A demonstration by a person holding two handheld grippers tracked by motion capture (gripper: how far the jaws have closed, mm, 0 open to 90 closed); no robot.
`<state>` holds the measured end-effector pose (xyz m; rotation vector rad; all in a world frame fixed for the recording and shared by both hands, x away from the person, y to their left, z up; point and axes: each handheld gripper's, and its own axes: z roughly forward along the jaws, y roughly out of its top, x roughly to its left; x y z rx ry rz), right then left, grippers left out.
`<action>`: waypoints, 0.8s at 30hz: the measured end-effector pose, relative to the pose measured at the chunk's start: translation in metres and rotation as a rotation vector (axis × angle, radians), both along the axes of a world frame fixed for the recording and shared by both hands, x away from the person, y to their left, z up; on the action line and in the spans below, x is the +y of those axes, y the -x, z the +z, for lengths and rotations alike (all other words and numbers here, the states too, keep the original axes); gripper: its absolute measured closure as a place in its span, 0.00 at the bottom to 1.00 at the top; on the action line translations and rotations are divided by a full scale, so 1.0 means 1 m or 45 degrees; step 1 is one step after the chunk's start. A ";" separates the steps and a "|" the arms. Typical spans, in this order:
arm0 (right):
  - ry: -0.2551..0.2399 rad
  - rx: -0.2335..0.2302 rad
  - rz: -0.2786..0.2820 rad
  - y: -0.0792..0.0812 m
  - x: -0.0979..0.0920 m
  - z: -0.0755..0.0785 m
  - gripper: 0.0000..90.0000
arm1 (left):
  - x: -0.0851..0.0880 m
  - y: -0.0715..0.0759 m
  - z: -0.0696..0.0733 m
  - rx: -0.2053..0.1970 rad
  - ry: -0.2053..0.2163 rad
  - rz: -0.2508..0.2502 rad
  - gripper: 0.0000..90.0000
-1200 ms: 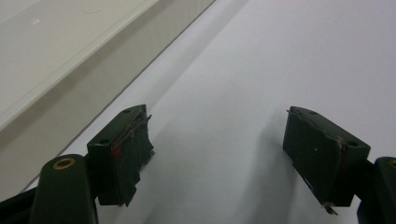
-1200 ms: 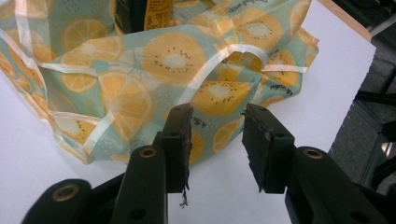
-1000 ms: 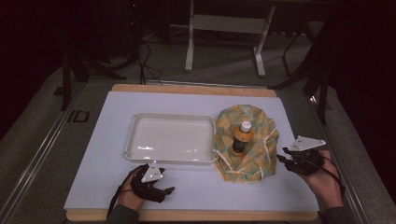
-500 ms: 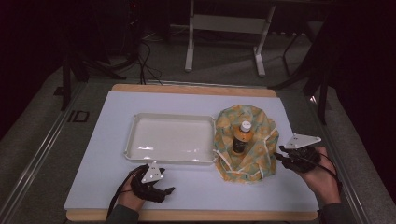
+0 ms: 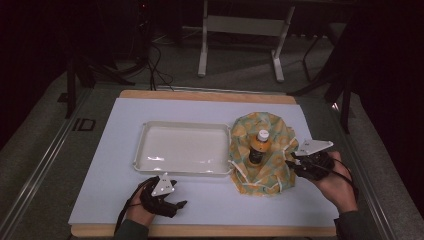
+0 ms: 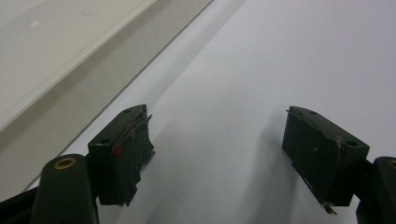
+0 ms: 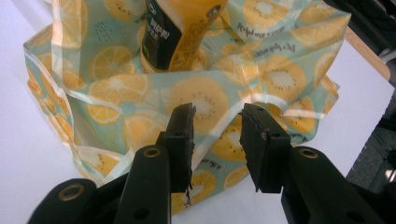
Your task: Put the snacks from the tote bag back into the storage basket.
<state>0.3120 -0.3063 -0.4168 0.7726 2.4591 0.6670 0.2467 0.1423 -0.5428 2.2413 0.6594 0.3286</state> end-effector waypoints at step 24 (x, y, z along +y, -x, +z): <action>0.093 0.032 0.071 -0.012 0.014 0.010 0.73 | 0.000 0.000 0.000 -0.002 -0.001 -0.001 0.26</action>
